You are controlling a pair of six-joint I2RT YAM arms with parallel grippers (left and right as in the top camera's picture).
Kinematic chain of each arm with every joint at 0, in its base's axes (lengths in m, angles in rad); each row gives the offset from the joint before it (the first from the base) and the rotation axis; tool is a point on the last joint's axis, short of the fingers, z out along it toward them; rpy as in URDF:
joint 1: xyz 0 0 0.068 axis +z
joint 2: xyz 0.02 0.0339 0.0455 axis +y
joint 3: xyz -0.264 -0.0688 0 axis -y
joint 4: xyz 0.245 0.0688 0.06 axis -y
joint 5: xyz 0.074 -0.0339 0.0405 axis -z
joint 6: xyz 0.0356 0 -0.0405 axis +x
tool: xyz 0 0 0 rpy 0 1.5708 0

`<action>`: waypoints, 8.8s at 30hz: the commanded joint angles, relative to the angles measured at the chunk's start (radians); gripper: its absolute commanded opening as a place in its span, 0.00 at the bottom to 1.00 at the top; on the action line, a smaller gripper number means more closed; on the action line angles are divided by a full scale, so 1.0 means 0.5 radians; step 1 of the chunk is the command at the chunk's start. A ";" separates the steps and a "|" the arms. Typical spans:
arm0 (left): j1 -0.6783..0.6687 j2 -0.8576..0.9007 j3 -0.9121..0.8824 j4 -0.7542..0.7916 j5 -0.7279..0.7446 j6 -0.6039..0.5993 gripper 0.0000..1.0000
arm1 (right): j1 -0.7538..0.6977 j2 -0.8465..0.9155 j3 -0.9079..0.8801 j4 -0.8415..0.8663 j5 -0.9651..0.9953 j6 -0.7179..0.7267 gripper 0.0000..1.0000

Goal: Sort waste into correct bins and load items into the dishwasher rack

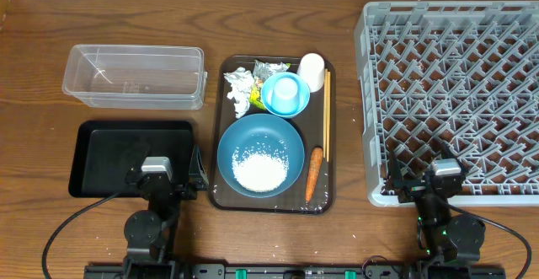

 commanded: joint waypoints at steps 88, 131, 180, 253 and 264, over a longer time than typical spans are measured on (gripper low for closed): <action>0.009 -0.010 -0.036 -0.036 0.465 -0.288 1.00 | -0.017 0.006 -0.002 -0.010 0.019 -0.009 0.99; -0.088 2.019 2.131 -1.609 1.587 -0.195 1.00 | -0.018 0.006 -0.002 -0.010 0.019 -0.009 0.99; -1.607 3.405 2.129 -1.118 -0.174 -0.935 0.81 | -0.018 0.006 -0.002 -0.010 0.019 -0.009 0.99; -1.798 3.516 2.071 -1.083 -0.330 -0.979 0.26 | -0.018 0.006 -0.002 -0.010 0.020 -0.009 0.99; -1.798 3.515 2.106 -1.090 -0.330 -0.977 0.06 | -0.018 0.006 -0.002 -0.010 0.019 -0.009 0.99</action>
